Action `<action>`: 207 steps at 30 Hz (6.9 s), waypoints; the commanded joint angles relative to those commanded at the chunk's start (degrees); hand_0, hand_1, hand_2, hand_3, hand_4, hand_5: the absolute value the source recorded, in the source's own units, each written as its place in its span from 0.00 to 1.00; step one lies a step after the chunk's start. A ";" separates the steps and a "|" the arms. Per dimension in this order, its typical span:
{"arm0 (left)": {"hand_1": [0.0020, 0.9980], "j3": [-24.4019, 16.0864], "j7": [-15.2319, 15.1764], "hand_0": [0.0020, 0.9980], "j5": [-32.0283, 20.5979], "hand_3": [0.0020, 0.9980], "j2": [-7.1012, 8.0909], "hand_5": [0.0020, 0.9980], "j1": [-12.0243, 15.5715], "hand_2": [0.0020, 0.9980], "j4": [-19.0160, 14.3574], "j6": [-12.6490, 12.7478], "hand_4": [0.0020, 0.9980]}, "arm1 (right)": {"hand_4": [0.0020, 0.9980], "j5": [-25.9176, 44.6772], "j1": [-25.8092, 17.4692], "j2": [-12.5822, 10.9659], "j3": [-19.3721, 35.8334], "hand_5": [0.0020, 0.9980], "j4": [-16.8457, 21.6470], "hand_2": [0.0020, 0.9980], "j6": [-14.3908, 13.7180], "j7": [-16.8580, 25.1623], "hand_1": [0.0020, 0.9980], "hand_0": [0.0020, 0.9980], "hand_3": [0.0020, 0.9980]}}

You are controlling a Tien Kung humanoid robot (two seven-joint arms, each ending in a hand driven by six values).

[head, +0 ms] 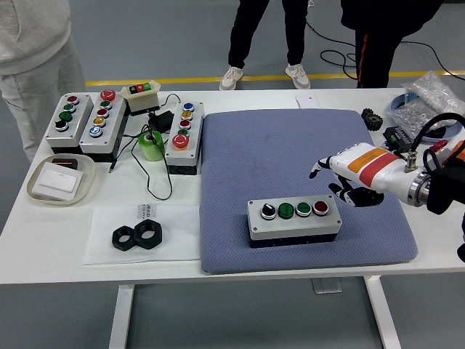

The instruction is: Pick up the button,place it on the desk,press the button,press the button

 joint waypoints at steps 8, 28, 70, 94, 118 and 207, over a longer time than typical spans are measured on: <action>0.91 -0.06 0.03 0.75 0.08 0.84 0.06 1.00 0.33 0.96 0.00 -0.03 0.57 | 0.42 -0.53 -2.14 -2.21 0.18 0.00 1.31 0.11 1.39 0.63 0.05 0.20 0.70; 0.91 -0.21 0.14 0.75 0.62 0.84 -0.24 1.00 0.41 0.96 0.00 -0.25 0.57 | 0.42 -1.78 -5.61 -1.41 1.16 0.00 1.02 0.11 1.67 1.22 0.05 0.21 0.69; 0.91 0.37 -0.01 0.75 -0.16 0.83 -0.24 1.00 -0.01 0.96 0.00 -0.16 0.56 | 0.42 -4.05 -5.66 0.08 1.60 0.00 1.96 0.11 2.40 1.86 0.05 0.21 0.66; 0.91 0.78 -0.11 0.75 -0.26 0.83 -0.32 1.00 -0.45 0.96 0.00 -0.34 0.56 | 0.41 -5.22 -6.75 1.49 2.53 0.00 1.00 0.11 2.28 2.08 0.05 0.21 0.66; 0.91 0.25 0.09 0.75 0.98 0.83 -0.29 1.00 -0.05 0.96 0.00 -0.44 0.56 | 0.41 -5.59 -6.34 2.05 2.56 0.00 -0.35 0.11 2.50 2.33 0.05 0.21 0.65; 0.91 -2.48 1.13 0.75 5.48 0.83 -2.17 1.00 1.97 0.96 0.00 -1.26 0.56 | 0.77 27.57 -20.45 12.53 35.82 0.91 -11.42 0.89 10.65 9.17 0.89 0.95 0.82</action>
